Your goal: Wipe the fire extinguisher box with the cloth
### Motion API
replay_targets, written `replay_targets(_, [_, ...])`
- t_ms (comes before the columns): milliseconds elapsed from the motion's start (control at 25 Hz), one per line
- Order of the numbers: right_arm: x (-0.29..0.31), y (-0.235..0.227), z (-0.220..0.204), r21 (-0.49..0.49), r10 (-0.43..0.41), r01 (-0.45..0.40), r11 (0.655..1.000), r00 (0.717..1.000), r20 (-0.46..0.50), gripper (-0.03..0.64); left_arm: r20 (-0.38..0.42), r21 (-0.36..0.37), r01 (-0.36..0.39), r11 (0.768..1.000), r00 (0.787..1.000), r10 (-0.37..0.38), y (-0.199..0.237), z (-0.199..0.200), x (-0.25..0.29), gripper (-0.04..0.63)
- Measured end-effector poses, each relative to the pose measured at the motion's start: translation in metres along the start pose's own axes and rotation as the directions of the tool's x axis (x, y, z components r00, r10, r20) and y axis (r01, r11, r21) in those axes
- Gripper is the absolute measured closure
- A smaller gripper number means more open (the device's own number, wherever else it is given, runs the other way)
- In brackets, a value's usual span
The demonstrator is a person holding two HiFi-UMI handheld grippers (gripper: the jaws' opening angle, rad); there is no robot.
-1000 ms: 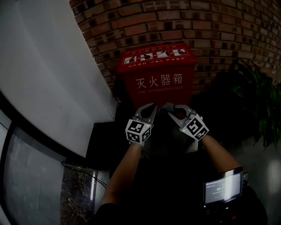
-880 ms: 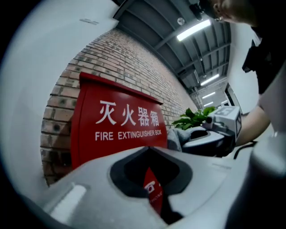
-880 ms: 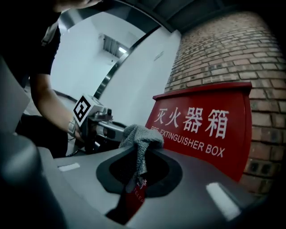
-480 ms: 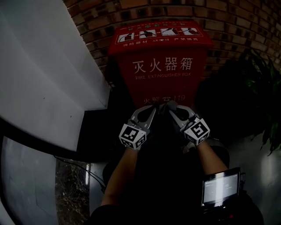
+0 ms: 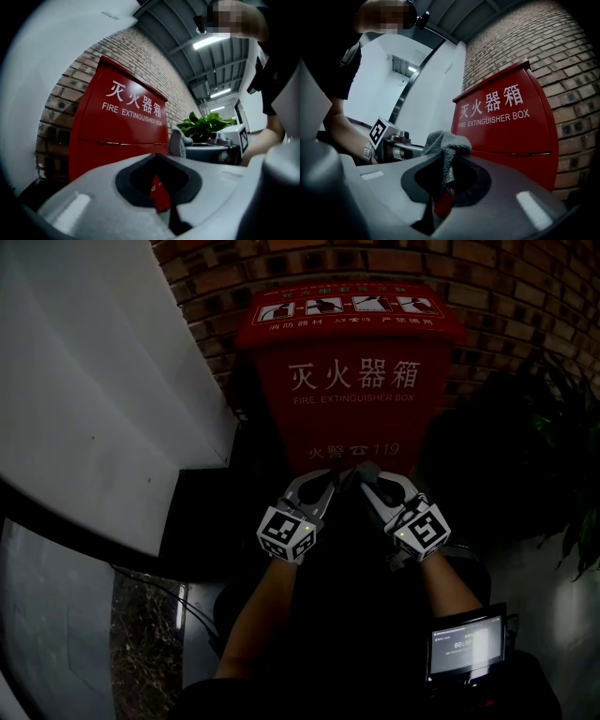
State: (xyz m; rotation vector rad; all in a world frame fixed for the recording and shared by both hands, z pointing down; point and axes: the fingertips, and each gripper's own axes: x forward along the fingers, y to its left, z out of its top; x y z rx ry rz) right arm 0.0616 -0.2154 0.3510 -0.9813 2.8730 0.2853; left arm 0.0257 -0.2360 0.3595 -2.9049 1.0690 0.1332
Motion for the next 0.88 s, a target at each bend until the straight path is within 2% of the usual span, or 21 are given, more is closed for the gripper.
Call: replay_targets(880, [-0.002,0.020,0.001,-0.003,0.018,-0.018,1.000,1.000,-0.010,0.584,-0.021,-0.051,0.001,0.999,1.000,-0.002,-0.009,-0.013,-0.005,0.592])
